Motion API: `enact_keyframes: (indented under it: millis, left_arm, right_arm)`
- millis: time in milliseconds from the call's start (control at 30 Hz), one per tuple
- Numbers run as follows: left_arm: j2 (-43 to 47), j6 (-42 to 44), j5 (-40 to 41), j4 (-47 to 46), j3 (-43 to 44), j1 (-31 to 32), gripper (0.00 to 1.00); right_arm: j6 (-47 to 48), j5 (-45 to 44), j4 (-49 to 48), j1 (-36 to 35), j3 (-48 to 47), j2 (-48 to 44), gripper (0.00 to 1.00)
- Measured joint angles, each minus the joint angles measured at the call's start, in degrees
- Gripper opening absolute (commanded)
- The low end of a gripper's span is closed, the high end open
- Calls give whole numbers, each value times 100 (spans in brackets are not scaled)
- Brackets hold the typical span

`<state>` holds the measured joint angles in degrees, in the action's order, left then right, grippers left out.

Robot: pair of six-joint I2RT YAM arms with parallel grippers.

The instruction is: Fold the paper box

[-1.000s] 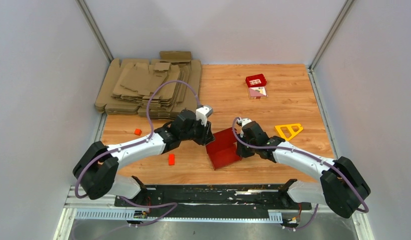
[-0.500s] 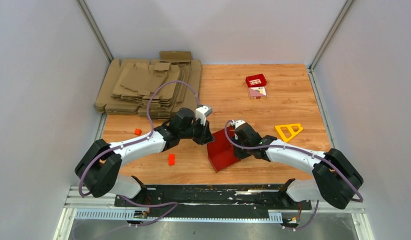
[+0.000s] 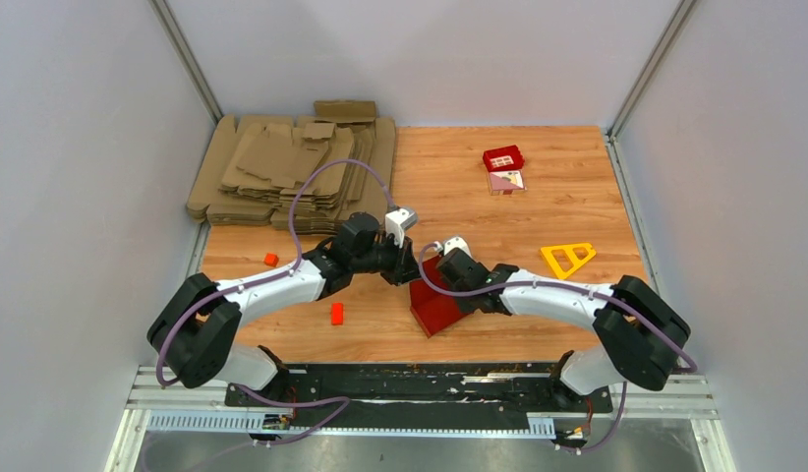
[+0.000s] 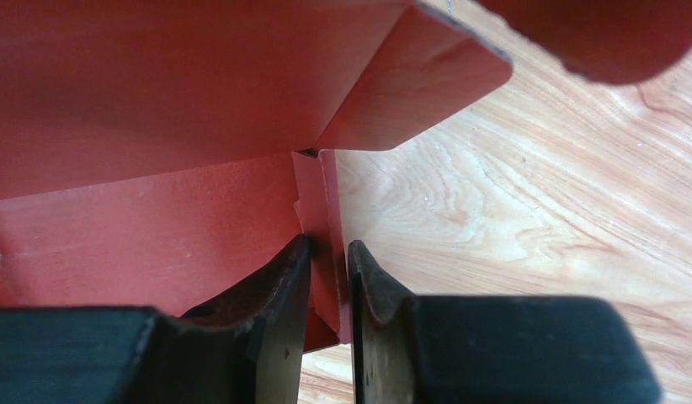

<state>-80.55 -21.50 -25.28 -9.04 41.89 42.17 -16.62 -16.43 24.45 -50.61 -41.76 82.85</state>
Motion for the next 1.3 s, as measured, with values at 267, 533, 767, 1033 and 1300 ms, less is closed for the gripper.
enact_keyframes:
  millis: [267,533,767,1033,1300]
  left_arm:
    - [-15,70,-11,-50,0,0,13]
    - [-26,127,13,-66,0,-7,13]
    - [-31,129,-7,-61,0,-7,13]
    - [-68,138,-81,-55,0,-7,12]
    - [-68,151,-122,-44,0,-4,12]
  right_arm:
    - [-74,-468,118,-85,-44,42,5]
    - [-260,-798,260,-151,-177,155,10]
    - [-304,-839,291,-166,-181,181,28]
    - [-323,-608,284,-160,-181,-146,38]
    - [-323,-439,278,-94,-181,-280,36]
